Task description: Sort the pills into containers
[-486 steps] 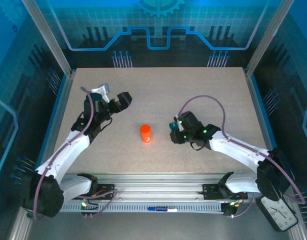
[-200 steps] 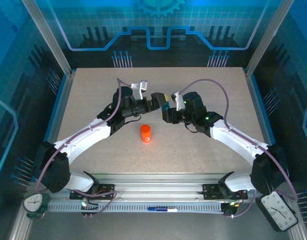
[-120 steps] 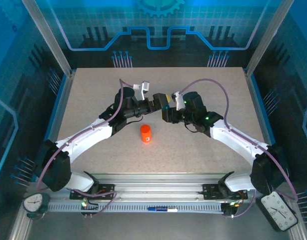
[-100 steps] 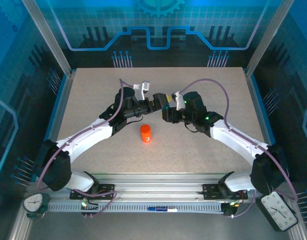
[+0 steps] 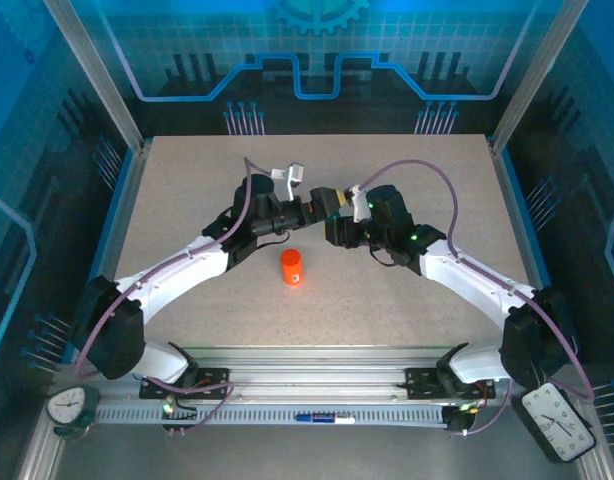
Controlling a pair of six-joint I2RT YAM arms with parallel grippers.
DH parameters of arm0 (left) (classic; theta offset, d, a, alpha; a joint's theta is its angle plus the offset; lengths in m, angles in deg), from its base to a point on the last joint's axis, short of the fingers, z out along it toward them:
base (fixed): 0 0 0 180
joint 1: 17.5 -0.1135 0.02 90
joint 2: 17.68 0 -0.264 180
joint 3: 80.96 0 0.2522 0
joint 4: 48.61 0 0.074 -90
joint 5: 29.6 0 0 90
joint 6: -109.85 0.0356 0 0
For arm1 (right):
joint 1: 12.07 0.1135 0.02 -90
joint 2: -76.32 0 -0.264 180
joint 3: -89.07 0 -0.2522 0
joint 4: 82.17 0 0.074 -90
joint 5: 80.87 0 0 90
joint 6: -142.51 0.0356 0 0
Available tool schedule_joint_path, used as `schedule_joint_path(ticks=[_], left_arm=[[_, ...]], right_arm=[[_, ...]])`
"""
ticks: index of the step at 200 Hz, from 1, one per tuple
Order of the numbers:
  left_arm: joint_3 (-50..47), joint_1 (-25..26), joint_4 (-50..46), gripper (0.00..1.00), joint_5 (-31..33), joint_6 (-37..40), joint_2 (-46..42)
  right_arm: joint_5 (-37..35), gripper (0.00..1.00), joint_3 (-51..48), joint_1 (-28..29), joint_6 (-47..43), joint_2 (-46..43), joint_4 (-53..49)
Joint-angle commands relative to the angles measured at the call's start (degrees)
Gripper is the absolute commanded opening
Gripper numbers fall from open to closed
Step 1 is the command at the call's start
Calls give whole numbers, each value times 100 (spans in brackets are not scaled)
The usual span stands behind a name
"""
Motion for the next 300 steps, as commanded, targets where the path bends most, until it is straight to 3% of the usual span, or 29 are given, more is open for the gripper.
schedule_joint_path(ticks=[1,90,129,166,237,300], left_arm=[[226,87,158,99,-91,-23,54],[503,353,395,99,-208,-209,163],[416,344,-124,99,608,99,-236],[-5,7,-607,99,1432,323,-822],[-670,-784,-1306,99,1599,635,-1306],[-1399,-838,-2111,99,1638,537,-1804]], right_arm=[[223,38,-58,13,33,56,219],[174,37,-101,45,42,148,254],[138,37,-223,-12,42,22,246],[103,37,-473,-59,-27,-267,94],[-103,38,-1390,-48,-288,-771,-390],[-284,39,-1955,32,-138,-1187,-530]])
